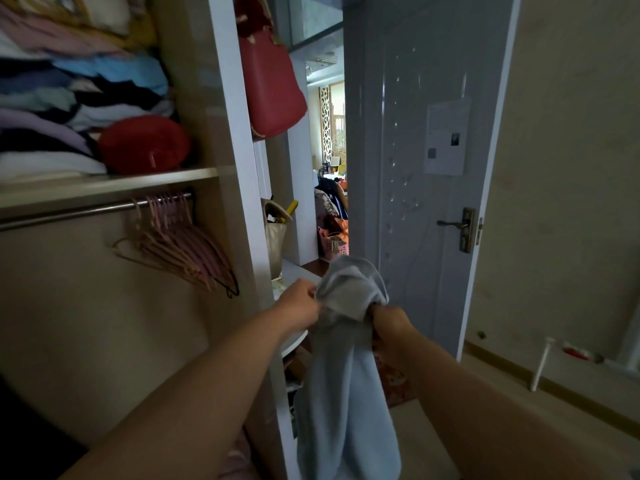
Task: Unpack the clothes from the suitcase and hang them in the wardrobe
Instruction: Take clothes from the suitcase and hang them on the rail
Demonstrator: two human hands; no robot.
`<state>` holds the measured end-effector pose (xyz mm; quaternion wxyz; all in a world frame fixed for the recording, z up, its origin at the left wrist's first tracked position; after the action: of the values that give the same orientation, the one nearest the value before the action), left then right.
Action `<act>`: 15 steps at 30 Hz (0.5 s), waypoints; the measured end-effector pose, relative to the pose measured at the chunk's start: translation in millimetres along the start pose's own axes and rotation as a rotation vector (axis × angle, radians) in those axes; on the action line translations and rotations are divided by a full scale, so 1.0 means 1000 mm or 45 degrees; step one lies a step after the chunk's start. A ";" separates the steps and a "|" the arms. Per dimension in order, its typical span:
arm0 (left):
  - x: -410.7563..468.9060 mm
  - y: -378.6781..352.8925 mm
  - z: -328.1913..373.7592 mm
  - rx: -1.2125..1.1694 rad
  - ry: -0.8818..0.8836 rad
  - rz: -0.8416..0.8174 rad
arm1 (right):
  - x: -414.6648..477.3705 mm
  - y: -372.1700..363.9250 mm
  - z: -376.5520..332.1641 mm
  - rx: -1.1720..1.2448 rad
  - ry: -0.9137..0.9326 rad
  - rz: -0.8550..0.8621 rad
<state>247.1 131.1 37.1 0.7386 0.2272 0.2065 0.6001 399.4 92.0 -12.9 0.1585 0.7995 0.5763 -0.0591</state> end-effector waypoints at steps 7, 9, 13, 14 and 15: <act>-0.021 -0.029 -0.050 0.082 0.327 -0.564 | 0.002 -0.002 -0.026 0.660 -0.194 -0.144; -0.012 -0.025 -0.045 0.172 0.163 -0.315 | -0.003 -0.003 -0.037 0.724 -0.174 -0.190; -0.003 0.003 -0.036 0.057 0.073 0.167 | -0.010 0.002 -0.042 0.616 -0.018 -0.178; -0.002 0.009 -0.033 -0.050 0.075 0.212 | -0.012 0.002 -0.037 0.588 -0.044 -0.210; -0.003 0.014 -0.031 -0.151 0.083 0.248 | -0.013 0.003 -0.030 0.549 -0.074 -0.238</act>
<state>217.7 133.8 20.4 0.6817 0.1827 0.1716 0.6873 395.2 88.7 19.7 -0.0055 0.7561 0.6171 -0.2182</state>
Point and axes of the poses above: each hand's wrist, its own x-axis towards the middle knuckle, its own y-axis out of the back of the hand, z = x × y, the point moved 6 cm from there along x, towards the middle knuckle, and after that the axes turned 8 degrees about -x, right-handed, at the moved point
